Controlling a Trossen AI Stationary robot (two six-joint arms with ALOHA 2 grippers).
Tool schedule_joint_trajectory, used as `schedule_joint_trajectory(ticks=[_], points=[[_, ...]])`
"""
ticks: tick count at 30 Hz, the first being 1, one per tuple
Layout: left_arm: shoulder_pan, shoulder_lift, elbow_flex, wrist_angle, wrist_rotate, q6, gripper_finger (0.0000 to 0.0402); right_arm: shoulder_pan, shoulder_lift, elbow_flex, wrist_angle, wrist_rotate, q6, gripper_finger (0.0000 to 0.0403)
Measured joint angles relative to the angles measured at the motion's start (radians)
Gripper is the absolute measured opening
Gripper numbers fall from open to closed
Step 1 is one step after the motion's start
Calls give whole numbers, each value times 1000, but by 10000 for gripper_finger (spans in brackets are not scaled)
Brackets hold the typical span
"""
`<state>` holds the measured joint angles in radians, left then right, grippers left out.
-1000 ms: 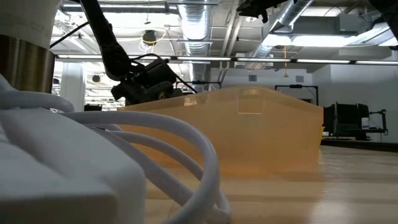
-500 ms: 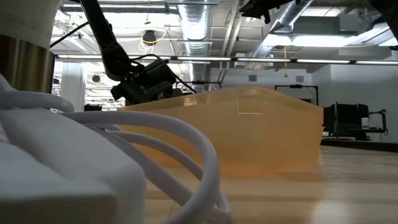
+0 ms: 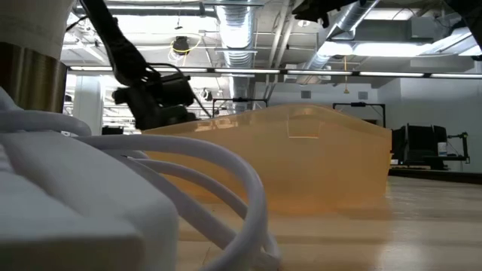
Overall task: Pick & Place School Supplies
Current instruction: Put the yellow eraser into the red bin
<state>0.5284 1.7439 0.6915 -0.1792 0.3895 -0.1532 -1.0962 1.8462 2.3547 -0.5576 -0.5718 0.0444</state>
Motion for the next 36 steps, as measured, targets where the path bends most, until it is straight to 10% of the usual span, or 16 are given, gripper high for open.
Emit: schedule_joint_trajectory(ticks=[16,25,36], points=[[-18,-233,-37,57,17,-148,0,1,0,0,2,5,5,108],[1,-236,-20,107,-3,-193,0,21,44,-5,-320,-33,-97,13],[70,-243,-18,118,30,-165,0,121,223,-3,-770,-243,-318,1]])
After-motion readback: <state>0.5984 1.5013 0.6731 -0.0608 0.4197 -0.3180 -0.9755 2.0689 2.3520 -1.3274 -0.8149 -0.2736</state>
